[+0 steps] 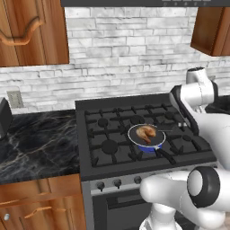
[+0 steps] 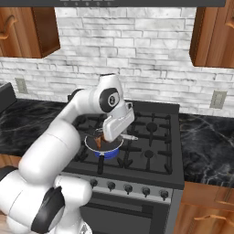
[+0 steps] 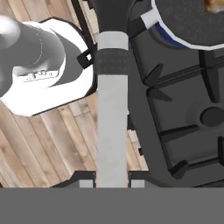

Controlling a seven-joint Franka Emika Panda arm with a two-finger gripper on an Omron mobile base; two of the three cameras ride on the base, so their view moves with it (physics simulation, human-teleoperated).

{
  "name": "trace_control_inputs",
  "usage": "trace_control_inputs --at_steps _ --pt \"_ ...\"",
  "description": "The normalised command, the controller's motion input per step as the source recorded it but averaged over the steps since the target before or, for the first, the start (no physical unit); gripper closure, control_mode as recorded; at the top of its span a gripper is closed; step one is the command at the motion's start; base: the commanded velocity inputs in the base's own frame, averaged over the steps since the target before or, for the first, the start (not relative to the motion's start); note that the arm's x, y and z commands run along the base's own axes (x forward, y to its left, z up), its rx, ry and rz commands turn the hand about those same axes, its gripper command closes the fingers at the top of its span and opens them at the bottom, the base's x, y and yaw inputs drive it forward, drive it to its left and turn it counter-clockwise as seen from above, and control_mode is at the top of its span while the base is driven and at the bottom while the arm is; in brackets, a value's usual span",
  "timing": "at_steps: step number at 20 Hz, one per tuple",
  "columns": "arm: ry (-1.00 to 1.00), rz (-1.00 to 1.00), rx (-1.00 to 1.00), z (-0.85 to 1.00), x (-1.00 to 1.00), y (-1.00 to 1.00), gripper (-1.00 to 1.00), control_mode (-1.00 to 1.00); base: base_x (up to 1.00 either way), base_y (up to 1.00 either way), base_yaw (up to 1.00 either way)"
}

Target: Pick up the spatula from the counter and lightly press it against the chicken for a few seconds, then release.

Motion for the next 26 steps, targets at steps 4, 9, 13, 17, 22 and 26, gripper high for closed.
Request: trace_control_inputs --at_steps 4,9,13,17,22,26 --pt "0.00 0.00 -0.07 -0.24 0.30 0.00 1.00 -1.00 0.00 0.00 0.00" --pt "0.00 0.00 -0.03 -0.07 0.35 0.00 1.00 -1.00 0.00 0.00 0.00" --pt "0.00 0.01 -0.01 -0.02 0.32 0.00 1.00 -1.00 0.00 0.00 0.00" --pt "0.00 0.02 0.00 -0.05 0.33 0.00 1.00 -1.00 0.00 0.00 0.00" --pt "0.02 0.02 -0.01 -0.20 0.37 0.00 1.00 -1.00 0.00 0.00 0.00" --pt "0.02 0.01 -0.02 -0.21 0.31 0.00 1.00 -1.00 0.00 0.00 0.00"
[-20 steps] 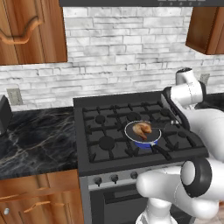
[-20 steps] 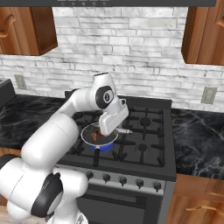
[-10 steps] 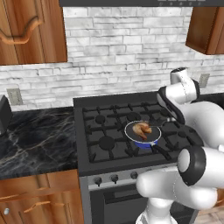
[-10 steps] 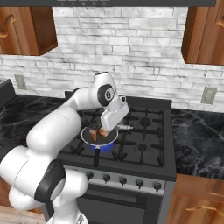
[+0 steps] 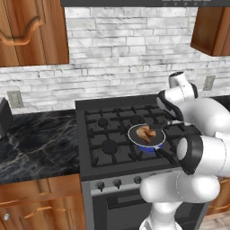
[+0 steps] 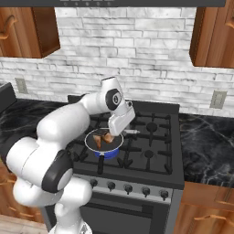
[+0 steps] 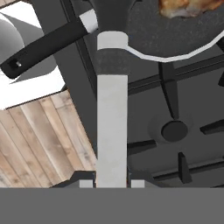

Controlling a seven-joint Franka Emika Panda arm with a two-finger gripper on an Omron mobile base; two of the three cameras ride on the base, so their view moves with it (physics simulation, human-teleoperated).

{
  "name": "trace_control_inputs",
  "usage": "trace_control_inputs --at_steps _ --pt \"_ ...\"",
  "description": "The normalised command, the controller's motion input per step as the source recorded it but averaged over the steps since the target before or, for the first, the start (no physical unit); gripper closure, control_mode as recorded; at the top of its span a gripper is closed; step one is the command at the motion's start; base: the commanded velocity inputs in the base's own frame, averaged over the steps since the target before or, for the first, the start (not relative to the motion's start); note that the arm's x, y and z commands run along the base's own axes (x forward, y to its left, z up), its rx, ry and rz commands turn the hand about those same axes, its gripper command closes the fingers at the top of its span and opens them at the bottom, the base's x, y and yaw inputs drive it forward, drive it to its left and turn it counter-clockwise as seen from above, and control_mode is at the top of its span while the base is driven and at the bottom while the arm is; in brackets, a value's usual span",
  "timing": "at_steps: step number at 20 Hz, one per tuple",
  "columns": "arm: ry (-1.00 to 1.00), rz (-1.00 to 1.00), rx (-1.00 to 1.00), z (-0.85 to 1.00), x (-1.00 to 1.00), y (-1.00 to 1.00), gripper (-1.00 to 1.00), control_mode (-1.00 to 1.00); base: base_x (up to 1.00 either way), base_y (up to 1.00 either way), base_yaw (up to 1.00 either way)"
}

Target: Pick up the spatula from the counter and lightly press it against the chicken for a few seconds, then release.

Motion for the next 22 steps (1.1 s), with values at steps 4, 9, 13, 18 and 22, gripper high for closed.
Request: trace_control_inputs --at_steps 4,9,13,18,22 --pt "0.01 0.01 -0.02 -0.21 0.32 0.00 1.00 -1.00 0.00 0.00 0.00" --pt "0.00 0.01 -0.01 -0.19 0.31 0.00 1.00 -1.00 0.00 0.00 0.00" --pt "0.00 0.02 0.00 -0.18 0.32 0.00 1.00 -1.00 0.00 0.00 0.00" --pt "0.00 0.02 -0.01 -0.19 0.27 0.00 1.00 -1.00 0.00 0.00 0.00" --pt "0.00 0.02 -0.01 -0.17 0.20 0.00 1.00 -1.00 0.00 0.00 0.00"
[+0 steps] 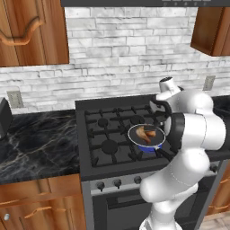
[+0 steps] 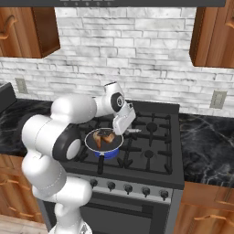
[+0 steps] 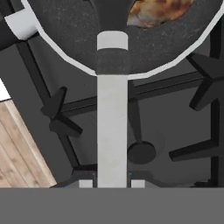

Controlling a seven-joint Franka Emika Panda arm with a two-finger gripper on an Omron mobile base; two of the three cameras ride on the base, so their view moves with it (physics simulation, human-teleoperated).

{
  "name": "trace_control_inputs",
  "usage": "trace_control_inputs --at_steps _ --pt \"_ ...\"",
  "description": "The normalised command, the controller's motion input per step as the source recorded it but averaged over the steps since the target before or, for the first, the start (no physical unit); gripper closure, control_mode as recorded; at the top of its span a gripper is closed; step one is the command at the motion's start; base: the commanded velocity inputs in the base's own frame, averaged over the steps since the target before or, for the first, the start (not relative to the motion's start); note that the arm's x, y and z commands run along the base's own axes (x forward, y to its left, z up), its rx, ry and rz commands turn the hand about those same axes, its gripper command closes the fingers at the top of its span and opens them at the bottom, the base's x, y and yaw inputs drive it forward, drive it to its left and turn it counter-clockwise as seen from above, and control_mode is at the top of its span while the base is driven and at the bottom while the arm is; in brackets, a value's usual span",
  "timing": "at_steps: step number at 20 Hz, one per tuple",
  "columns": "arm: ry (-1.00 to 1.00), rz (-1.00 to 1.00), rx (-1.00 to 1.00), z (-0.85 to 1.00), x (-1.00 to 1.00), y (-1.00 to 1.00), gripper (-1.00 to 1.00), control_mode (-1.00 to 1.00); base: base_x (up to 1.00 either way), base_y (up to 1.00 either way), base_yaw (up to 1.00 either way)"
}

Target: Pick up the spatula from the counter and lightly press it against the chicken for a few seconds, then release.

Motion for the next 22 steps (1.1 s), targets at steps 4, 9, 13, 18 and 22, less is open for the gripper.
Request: trace_control_inputs --at_steps 4,9,13,18,22 --pt "0.00 0.03 0.00 -0.17 0.19 0.00 1.00 -1.00 0.00 0.00 0.00" --pt "0.00 0.03 0.00 -0.15 0.16 0.00 1.00 -1.00 0.00 0.00 0.00" --pt "0.00 0.03 -0.01 -0.10 0.01 -0.03 1.00 -1.00 0.00 0.00 0.00" --pt "0.00 0.01 -0.06 -0.09 -0.03 -0.02 1.00 -1.00 0.00 0.00 0.00" --pt "0.00 0.00 -0.07 -0.13 -0.01 0.00 1.00 -1.00 0.00 0.00 0.00"
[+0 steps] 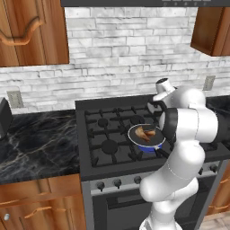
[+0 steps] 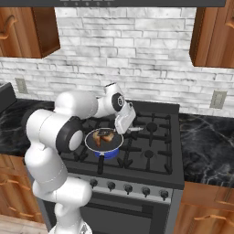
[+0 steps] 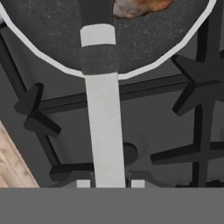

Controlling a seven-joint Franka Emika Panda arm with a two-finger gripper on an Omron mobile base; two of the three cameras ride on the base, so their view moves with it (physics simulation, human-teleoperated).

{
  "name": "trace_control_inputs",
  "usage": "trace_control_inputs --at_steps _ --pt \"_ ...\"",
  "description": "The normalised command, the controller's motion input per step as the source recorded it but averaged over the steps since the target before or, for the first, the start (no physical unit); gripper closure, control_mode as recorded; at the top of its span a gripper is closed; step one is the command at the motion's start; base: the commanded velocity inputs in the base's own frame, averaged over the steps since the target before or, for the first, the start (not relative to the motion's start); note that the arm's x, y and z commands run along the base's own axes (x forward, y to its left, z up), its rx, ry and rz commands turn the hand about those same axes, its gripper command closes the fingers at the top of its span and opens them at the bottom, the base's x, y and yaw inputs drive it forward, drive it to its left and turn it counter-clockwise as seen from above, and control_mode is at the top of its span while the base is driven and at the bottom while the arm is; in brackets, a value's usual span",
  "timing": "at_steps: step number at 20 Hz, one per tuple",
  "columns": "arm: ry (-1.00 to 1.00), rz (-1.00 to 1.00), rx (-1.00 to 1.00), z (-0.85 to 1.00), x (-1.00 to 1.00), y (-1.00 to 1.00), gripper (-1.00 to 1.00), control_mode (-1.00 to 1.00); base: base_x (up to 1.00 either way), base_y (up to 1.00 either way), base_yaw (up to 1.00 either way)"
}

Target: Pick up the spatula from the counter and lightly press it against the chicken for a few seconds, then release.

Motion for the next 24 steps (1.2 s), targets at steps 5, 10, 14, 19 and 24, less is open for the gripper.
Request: trace_control_inputs --at_steps 5,10,14,19,24 --pt "0.00 0.01 -0.06 -0.19 -0.02 -0.01 1.00 -1.00 0.00 0.00 0.00" --pt "0.00 0.01 -0.05 -0.17 -0.06 -0.05 1.00 -1.00 0.00 0.00 0.00" --pt "0.00 0.01 -0.04 -0.14 -0.03 -0.03 1.00 -1.00 0.00 0.00 0.00" --pt "0.00 0.02 -0.03 -0.11 0.00 0.00 1.00 -1.00 0.00 0.00 0.00" --pt "0.00 0.02 -0.04 -0.15 0.00 0.00 1.00 -1.00 0.00 0.00 0.00"
